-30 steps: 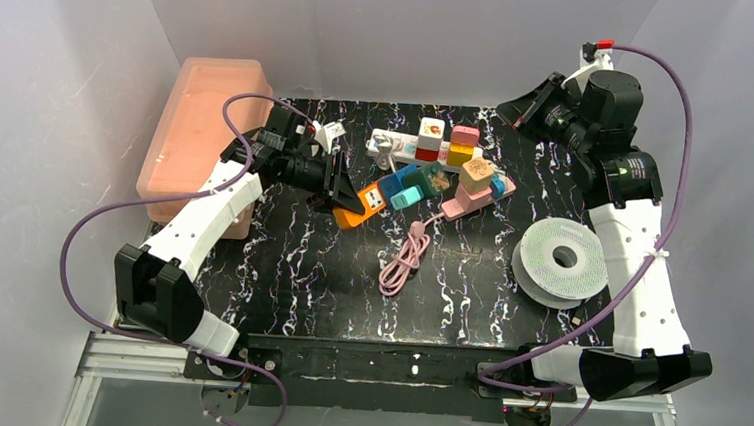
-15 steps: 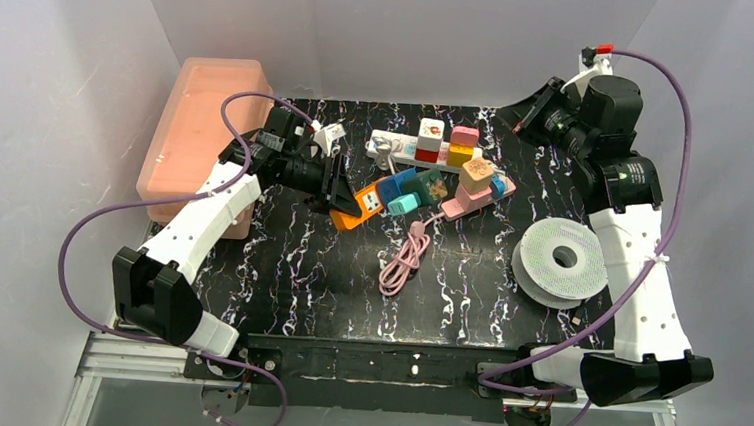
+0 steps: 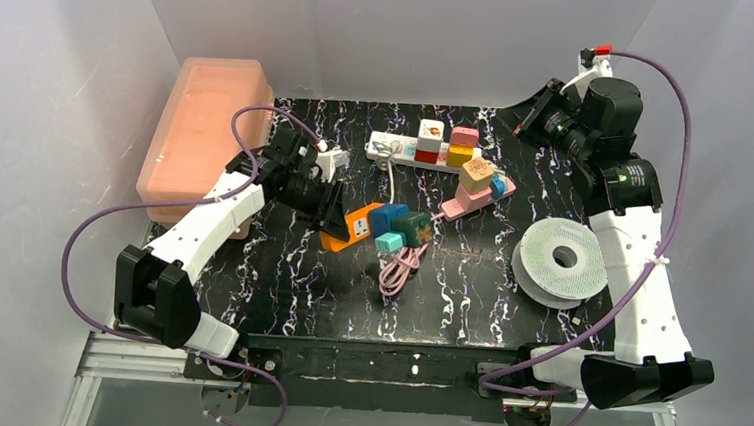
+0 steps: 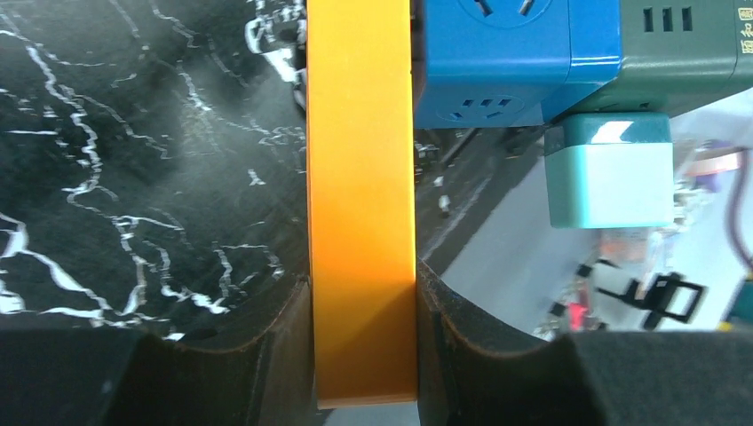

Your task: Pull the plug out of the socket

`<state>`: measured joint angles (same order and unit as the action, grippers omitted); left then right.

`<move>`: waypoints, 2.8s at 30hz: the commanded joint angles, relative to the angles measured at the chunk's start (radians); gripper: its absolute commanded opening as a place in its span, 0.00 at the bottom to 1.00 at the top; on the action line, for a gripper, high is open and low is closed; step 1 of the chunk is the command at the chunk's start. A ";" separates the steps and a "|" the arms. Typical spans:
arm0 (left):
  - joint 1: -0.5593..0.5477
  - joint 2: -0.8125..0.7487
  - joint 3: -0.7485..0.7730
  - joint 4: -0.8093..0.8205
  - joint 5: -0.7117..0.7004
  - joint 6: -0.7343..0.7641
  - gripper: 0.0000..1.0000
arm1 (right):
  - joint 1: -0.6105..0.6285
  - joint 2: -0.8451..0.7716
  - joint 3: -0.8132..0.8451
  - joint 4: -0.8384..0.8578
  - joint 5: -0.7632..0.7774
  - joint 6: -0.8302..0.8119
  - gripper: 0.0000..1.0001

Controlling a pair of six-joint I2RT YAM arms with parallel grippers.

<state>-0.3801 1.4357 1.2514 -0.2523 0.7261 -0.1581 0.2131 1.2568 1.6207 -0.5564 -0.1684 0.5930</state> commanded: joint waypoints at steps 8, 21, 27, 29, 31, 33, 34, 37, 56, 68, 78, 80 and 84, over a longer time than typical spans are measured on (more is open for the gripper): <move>-0.052 0.024 -0.153 0.095 -0.239 0.311 0.00 | -0.004 -0.046 -0.040 0.076 -0.014 -0.018 0.01; -0.108 0.158 -0.205 0.231 -0.301 0.337 0.30 | -0.004 -0.045 -0.053 0.081 -0.019 -0.013 0.01; -0.111 0.106 -0.208 0.191 -0.312 0.332 0.95 | -0.004 -0.042 -0.054 0.079 -0.028 -0.010 0.01; -0.111 0.076 -0.199 0.154 -0.311 0.328 0.98 | -0.004 -0.044 -0.052 0.073 -0.030 -0.010 0.01; -0.111 0.049 -0.175 0.102 -0.305 0.307 0.98 | -0.004 -0.048 -0.050 0.068 -0.028 -0.012 0.01; -0.109 0.023 -0.135 0.035 -0.300 0.282 0.98 | -0.004 -0.052 -0.050 0.062 -0.029 -0.013 0.01; -0.108 0.013 -0.109 -0.002 -0.302 0.265 0.98 | -0.004 -0.053 -0.047 0.058 -0.028 -0.013 0.01; -0.107 -0.024 -0.008 -0.150 -0.314 0.247 0.98 | -0.004 -0.059 -0.042 0.046 -0.033 -0.014 0.01; 0.070 -0.232 0.292 -0.847 -0.576 0.250 0.98 | -0.004 -0.101 -0.028 -0.094 -0.089 -0.013 0.01; 0.095 -0.422 0.169 -0.784 -0.603 0.184 0.98 | -0.003 -0.106 -0.020 -0.143 -0.107 -0.016 0.85; 0.098 -0.463 0.148 -0.792 -0.603 0.214 0.98 | -0.002 -0.114 -0.015 -0.170 -0.105 -0.036 0.88; 0.098 -0.472 0.155 -0.790 -0.589 0.225 0.98 | -0.002 -0.116 -0.020 -0.168 -0.108 -0.036 0.88; 0.098 -0.482 0.167 -0.799 -0.593 0.247 0.98 | -0.004 -0.118 -0.023 -0.166 -0.114 -0.038 0.89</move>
<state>-0.2897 0.9646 1.3979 -0.9413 0.1207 0.0555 0.2131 1.1618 1.5745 -0.7391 -0.2649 0.5716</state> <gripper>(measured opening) 0.981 0.883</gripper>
